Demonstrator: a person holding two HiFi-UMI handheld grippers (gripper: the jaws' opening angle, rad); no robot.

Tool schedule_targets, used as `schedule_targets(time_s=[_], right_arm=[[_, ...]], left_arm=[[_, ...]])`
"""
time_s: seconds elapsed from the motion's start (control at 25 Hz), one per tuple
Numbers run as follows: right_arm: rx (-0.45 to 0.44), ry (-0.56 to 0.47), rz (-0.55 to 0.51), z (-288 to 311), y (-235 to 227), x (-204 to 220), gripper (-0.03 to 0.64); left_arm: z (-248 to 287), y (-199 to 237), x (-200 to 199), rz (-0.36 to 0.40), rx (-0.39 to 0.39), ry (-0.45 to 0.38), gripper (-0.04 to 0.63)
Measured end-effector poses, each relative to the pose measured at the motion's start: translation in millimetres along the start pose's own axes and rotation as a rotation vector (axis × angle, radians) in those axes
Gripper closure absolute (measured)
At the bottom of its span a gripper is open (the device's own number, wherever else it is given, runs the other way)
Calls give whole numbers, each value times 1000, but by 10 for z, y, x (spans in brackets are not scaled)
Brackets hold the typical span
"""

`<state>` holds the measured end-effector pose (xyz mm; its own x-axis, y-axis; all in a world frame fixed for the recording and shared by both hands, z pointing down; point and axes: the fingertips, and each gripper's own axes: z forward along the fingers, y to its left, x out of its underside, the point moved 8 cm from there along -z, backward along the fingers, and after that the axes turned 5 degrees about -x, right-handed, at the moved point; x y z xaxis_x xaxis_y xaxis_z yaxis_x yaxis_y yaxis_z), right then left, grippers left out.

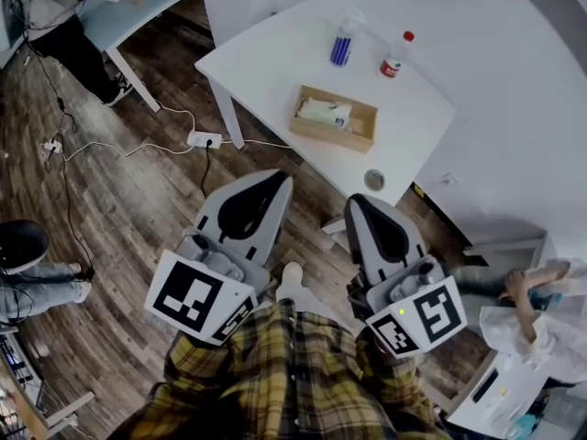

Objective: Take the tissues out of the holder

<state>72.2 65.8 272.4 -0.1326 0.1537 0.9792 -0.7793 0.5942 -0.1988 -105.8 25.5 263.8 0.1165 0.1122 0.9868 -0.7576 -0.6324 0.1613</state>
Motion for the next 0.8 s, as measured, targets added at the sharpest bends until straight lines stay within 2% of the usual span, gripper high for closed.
schedule_targets(time_s=[0.28, 0.52, 0.8], right_arm=[[-25, -5, -4, 246, -405, -98, 606], [-25, -10, 6, 584, -646, -155, 606], [0, -2, -8, 1336, -912, -207, 606]], left_arm=[[375, 150, -59, 7, -35, -13, 580], [599, 482, -99, -9, -66, -19, 580], [1090, 1162, -184, -9, -20, -19, 580]])
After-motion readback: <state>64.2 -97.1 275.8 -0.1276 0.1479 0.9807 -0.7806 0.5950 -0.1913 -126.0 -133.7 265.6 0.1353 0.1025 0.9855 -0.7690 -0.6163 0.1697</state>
